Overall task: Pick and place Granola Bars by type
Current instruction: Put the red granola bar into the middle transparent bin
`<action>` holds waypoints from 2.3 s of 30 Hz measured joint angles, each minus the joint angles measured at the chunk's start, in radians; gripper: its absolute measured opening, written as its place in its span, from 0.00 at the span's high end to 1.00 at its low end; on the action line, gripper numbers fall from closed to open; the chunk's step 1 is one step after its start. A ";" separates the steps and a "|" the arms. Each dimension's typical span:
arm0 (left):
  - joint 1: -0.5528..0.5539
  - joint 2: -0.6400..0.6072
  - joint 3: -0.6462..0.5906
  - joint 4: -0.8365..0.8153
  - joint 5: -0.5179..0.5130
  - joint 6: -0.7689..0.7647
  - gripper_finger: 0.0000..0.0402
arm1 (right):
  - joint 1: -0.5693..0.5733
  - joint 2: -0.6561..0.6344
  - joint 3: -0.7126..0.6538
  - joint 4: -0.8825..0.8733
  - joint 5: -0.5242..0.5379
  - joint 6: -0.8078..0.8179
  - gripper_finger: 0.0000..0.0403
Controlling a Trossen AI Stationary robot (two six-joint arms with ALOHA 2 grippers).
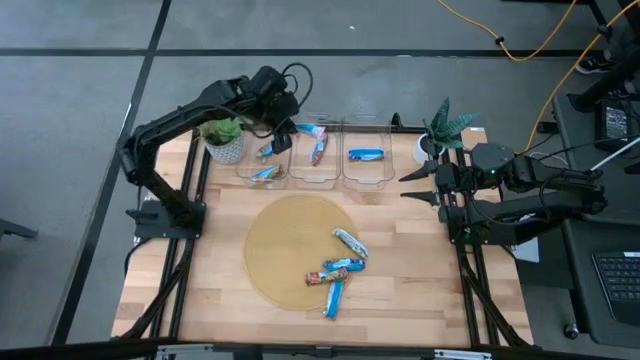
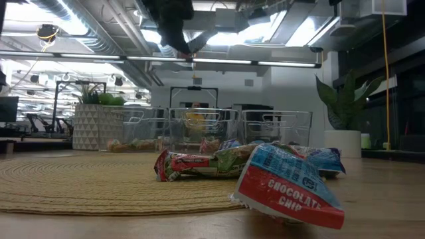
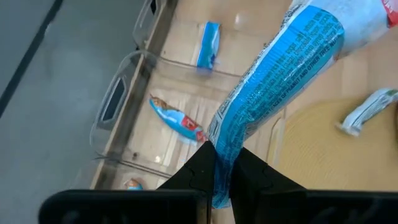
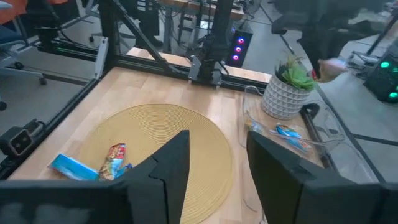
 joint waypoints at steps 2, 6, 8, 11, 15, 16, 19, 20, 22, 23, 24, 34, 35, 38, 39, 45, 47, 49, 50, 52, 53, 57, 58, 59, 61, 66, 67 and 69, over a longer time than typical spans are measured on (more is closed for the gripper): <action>0.005 0.042 0.042 -0.016 0.000 0.025 0.94 | 0.000 0.000 0.000 0.000 0.025 0.003 0.60; 0.011 0.120 0.135 -0.043 0.000 0.074 0.94 | 0.000 0.000 0.000 0.000 0.037 0.027 0.60; 0.016 0.160 0.186 -0.069 0.002 0.096 0.94 | 0.000 0.000 0.000 0.000 0.037 0.028 0.60; 0.018 0.227 0.260 -0.118 0.001 0.129 0.94 | 0.000 0.000 0.000 0.000 0.037 0.029 0.60; 0.019 0.294 0.326 -0.156 0.000 0.156 0.94 | 0.000 0.000 0.000 -0.001 0.037 0.029 0.60; 0.019 0.306 0.331 -0.160 0.000 0.161 0.94 | 0.000 0.000 0.000 -0.001 0.037 0.029 0.60; 0.022 0.338 0.336 -0.159 0.000 0.166 0.94 | 0.000 0.000 0.000 -0.001 0.037 0.029 0.60; 0.023 0.347 0.337 -0.160 -0.001 0.166 0.94 | 0.000 0.000 0.000 -0.001 0.037 0.029 0.60; 0.025 0.361 0.336 -0.164 -0.002 0.166 0.94 | 0.000 0.000 0.000 -0.001 0.037 0.029 0.60; 0.027 0.368 0.336 -0.164 -0.002 0.166 0.95 | 0.000 0.000 0.000 -0.002 0.037 0.029 0.60; 0.027 0.375 0.337 -0.163 -0.001 0.166 0.94 | 0.000 0.000 0.000 -0.002 0.037 0.029 0.60; 0.029 0.446 0.337 -0.163 -0.004 0.166 0.95 | 0.000 0.000 0.000 -0.006 0.037 0.029 0.60; 0.029 0.452 0.337 -0.163 -0.004 0.166 0.95 | 0.000 0.000 0.000 -0.007 0.037 0.029 0.60; 0.031 0.472 0.337 -0.164 -0.006 0.166 0.95 | 0.000 0.000 0.000 -0.008 0.037 0.029 0.60; 0.032 0.480 0.337 -0.164 -0.007 0.166 0.95 | 0.000 0.000 0.000 -0.008 0.037 0.030 0.60; 0.034 0.521 0.337 -0.166 -0.008 0.182 0.95 | 0.000 0.000 0.000 -0.008 0.037 0.067 0.60; 0.034 0.535 0.337 -0.167 -0.008 0.182 0.95 | 0.000 0.000 0.000 -0.008 0.037 0.079 0.60; 0.034 0.547 0.337 -0.167 -0.008 0.185 0.95 | 0.000 0.000 0.000 -0.008 0.037 0.082 0.60; 0.034 0.552 0.337 -0.167 -0.008 0.185 0.95 | 0.000 0.000 0.000 -0.008 0.037 0.081 0.60; 0.034 0.562 0.337 -0.165 -0.008 0.186 0.95 | 0.000 0.000 0.000 -0.008 0.037 0.081 0.60; 0.034 0.568 0.337 -0.166 -0.008 0.190 0.95 | 0.000 0.000 0.000 -0.008 0.037 0.082 0.60; 0.034 0.585 0.337 -0.166 -0.010 0.204 0.95 | 0.000 0.000 0.000 -0.008 0.037 0.082 0.60; 0.034 0.589 0.337 -0.165 -0.010 0.209 0.95 | 0.000 0.000 0.000 -0.008 0.037 0.082 0.60; 0.034 0.593 0.337 -0.165 -0.010 0.211 0.95 | 0.000 0.000 0.000 -0.008 0.037 0.081 0.60; 0.034 0.604 0.337 -0.167 -0.012 0.218 0.95 | 0.000 0.000 0.000 -0.008 0.037 0.081 0.60; 0.034 0.626 0.337 -0.173 -0.012 0.241 0.95 | 0.000 0.000 0.000 -0.009 0.037 0.079 0.60; 0.034 0.632 0.337 -0.174 -0.012 0.243 0.95 | 0.000 0.000 0.000 -0.009 0.037 0.079 0.60; 0.034 0.646 0.337 -0.179 -0.012 0.244 0.95 | 0.000 0.000 0.000 -0.009 0.037 0.079 0.60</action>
